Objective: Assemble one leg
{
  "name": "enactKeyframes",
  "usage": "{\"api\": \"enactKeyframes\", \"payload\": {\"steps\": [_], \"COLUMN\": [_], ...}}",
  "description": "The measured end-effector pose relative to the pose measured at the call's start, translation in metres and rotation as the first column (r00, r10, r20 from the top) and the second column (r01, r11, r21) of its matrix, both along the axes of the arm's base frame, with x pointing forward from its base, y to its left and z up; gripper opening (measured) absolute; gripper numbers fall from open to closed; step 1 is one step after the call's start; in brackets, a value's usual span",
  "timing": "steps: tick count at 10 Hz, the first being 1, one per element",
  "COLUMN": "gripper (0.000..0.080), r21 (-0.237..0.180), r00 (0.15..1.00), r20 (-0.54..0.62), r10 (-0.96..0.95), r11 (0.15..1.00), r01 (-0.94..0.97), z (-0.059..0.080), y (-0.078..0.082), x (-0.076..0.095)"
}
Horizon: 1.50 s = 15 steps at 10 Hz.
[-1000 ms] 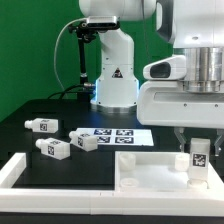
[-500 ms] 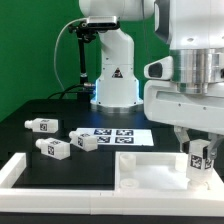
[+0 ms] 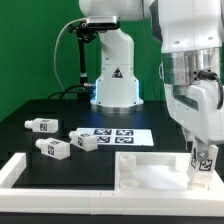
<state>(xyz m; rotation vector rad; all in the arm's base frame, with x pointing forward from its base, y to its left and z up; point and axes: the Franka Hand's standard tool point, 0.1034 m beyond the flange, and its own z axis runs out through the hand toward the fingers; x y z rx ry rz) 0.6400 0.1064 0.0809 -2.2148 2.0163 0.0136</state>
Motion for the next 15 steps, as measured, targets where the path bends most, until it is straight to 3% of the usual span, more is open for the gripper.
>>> {"api": "enactKeyframes", "payload": {"steps": [1, 2, 3, 5, 7, 8, 10, 12, 14, 15], "gripper": [0.0391, 0.0528, 0.0611, 0.0642, 0.0647, 0.0649, 0.0649, 0.0649, 0.0377, 0.0286], "r21": [-0.015, -0.048, -0.075, -0.108, -0.122, -0.137, -0.153, -0.151, -0.148, -0.14], "r00": [0.996, 0.951, 0.874, 0.771, 0.698, 0.622, 0.316, 0.36, 0.396, 0.471], "r20": [0.005, 0.024, 0.036, 0.025, 0.022, 0.015, -0.023, -0.017, -0.016, -0.011], "r10": [0.084, 0.308, 0.485, 0.637, 0.716, 0.783, 0.949, 0.933, 0.918, 0.882], "r11": [0.996, 0.951, 0.873, 0.768, 0.695, 0.618, 0.309, 0.354, 0.39, 0.465], "r01": [-0.084, -0.307, -0.482, -0.631, -0.709, -0.774, -0.939, -0.923, -0.909, -0.874], "z": [0.0, 0.004, 0.004, 0.005, 0.003, 0.003, 0.002, 0.002, 0.002, 0.002], "y": [-0.001, -0.002, 0.0, 0.018, 0.011, 0.011, -0.006, -0.004, -0.004, -0.003], "x": [0.0, 0.003, 0.004, -0.001, 0.0, 0.0, 0.001, 0.001, 0.001, 0.001]}}
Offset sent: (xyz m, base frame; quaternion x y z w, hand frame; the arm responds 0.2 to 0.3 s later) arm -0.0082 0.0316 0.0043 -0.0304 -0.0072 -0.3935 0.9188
